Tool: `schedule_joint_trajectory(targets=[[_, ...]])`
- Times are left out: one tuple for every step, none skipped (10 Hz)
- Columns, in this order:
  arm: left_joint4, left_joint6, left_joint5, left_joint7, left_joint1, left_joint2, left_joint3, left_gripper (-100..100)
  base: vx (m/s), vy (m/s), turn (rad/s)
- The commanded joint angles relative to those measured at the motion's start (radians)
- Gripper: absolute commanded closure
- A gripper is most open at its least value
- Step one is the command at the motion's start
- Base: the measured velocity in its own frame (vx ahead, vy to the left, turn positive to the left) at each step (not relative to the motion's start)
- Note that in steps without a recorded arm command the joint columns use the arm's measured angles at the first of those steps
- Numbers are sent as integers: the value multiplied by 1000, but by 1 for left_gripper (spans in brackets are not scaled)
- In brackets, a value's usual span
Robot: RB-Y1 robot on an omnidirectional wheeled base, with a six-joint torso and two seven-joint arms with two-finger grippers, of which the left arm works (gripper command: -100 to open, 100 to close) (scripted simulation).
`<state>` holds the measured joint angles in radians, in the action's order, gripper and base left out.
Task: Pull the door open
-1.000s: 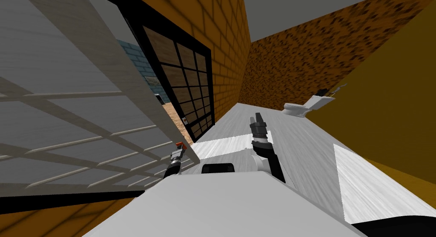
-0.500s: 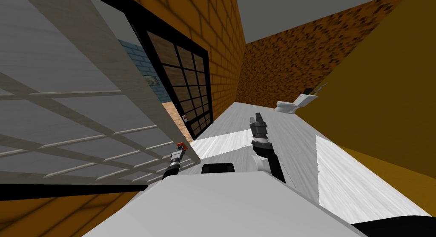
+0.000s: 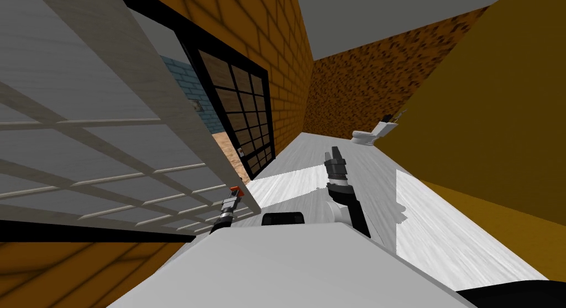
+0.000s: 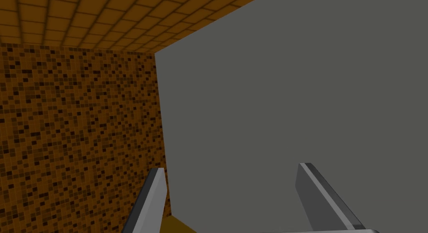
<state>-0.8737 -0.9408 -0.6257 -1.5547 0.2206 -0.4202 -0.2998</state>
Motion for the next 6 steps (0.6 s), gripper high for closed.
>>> schedule_joint_trajectory(targets=[[0, 0, -1, 3, -5, 3, -3, 100, -185, 53, -115], [-1, 2, -3, 6, -7, 3, -4, 100, -206, 28, -118], [-1, 3, -6, 10, -10, 5, -5, 100, -208, 28, -151], [-1, 5, -9, 14, -13, 6, -7, 100, -202, 42, -164], [-2, 7, -12, 18, -17, 7, -9, 100, -200, 26, -190], [-2, 8, -15, 22, -20, 8, -10, 100, -209, 33, -164]])
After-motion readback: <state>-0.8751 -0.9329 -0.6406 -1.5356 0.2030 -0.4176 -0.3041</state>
